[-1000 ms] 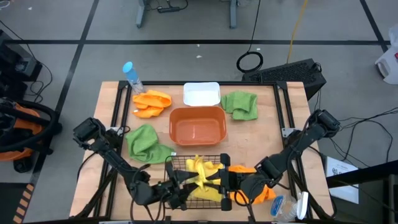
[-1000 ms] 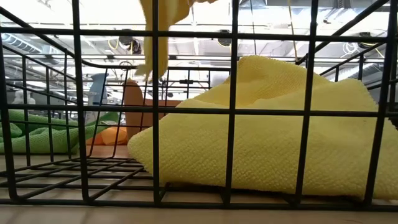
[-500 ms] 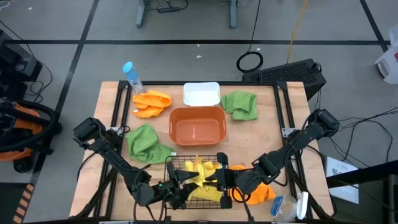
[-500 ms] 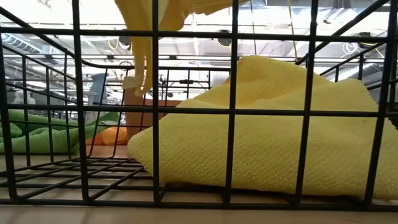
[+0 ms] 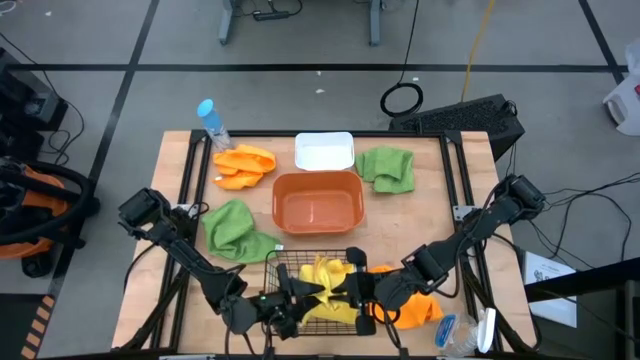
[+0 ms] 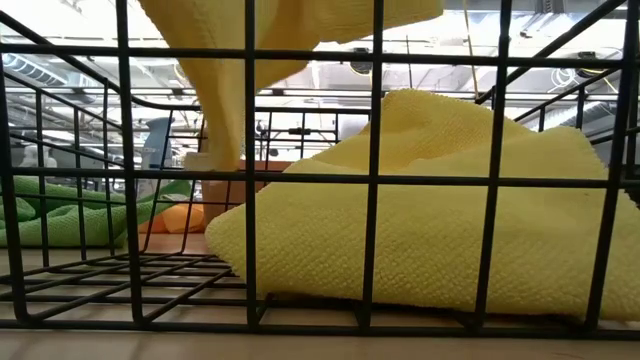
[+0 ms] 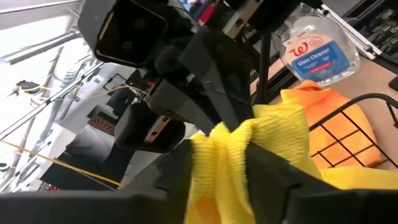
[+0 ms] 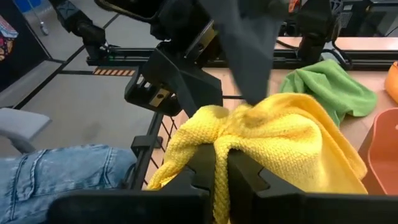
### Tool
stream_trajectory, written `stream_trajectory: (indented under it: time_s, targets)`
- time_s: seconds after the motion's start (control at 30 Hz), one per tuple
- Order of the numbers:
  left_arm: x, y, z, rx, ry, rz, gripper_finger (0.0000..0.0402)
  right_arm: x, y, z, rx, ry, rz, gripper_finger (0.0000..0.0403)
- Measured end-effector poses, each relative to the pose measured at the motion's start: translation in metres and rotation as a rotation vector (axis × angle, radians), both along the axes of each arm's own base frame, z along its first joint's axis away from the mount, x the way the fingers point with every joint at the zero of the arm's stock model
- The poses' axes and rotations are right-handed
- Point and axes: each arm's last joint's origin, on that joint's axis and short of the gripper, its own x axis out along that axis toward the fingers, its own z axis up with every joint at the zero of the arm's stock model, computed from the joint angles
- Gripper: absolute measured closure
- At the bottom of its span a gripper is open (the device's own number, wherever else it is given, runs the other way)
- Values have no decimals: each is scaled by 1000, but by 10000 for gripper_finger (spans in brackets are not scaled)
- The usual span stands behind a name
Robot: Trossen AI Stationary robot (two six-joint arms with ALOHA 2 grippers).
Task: Sort microfiber towel by color & place in baskets
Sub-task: Put the yellow microfiber cloth into the black wire basket
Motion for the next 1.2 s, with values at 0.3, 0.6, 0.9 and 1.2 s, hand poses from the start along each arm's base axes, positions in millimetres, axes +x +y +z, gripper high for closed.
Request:
stream_trajectory:
  time_s: [0.3, 0.6, 0.9, 1.2]
  targets:
    - [0, 0, -2, 16, 17, 3, 389, -1, -1, 1, -40, -5, 8, 370]
    - [-12, -11, -10, 35, 64, 39, 398, -4, -2, -3, -73, 46, 10, 277]
    - [-16, -7, -26, 10, 164, 69, 400, -18, -13, 8, -71, 85, -65, 185]
    - [-15, 2, -38, -37, 246, 90, 387, -30, -11, 10, -30, 147, -81, 159]
